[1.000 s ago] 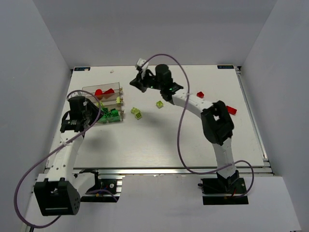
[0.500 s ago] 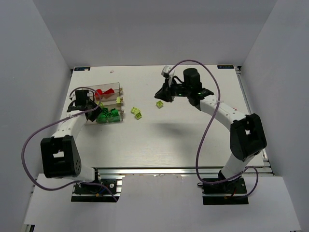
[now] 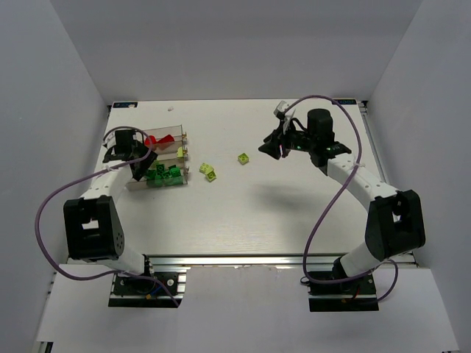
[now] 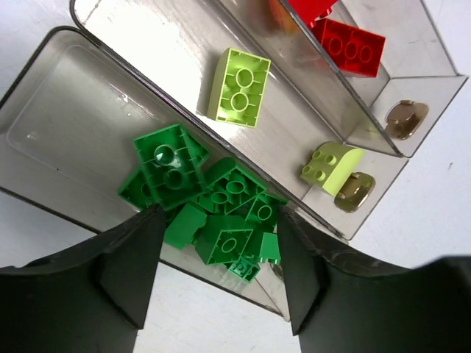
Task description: Sort the legos into containers by color
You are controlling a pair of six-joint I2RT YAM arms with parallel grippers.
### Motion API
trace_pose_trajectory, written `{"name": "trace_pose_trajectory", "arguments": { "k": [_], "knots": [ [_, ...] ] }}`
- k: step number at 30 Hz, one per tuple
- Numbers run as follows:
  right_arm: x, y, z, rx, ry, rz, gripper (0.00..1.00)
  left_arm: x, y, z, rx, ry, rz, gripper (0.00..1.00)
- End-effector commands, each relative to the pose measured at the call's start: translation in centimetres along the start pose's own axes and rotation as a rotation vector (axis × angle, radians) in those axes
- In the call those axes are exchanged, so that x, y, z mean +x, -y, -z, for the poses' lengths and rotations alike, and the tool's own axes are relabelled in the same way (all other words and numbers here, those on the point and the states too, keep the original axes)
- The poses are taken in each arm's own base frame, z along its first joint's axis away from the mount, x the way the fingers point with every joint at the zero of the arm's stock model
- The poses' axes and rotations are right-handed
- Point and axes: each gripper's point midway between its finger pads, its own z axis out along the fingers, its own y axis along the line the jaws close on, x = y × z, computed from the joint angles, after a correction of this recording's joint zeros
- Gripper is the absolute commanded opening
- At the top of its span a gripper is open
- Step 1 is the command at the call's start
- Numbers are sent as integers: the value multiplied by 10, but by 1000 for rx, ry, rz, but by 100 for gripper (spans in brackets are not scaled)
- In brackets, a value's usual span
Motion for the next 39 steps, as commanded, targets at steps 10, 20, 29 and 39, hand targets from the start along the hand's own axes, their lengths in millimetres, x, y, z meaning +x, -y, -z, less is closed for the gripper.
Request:
{"name": "trace_pose_trajectory", "arguments": {
  "k": [10,20,29,39],
  "knots": [
    [23,55,35,262,-119,-202,56,-32,57,80,352,130,-39,36],
    [45,57,39,295,-199,-274,69,94,156,100,578,-170,-423,69],
    [52,57,40,315,-201,-279,89,151,153,77,342,-232,-470,98],
    [58,58,35,302,-206,-310,89,170,134,35,26,-131,-450,98]
  ]
}}
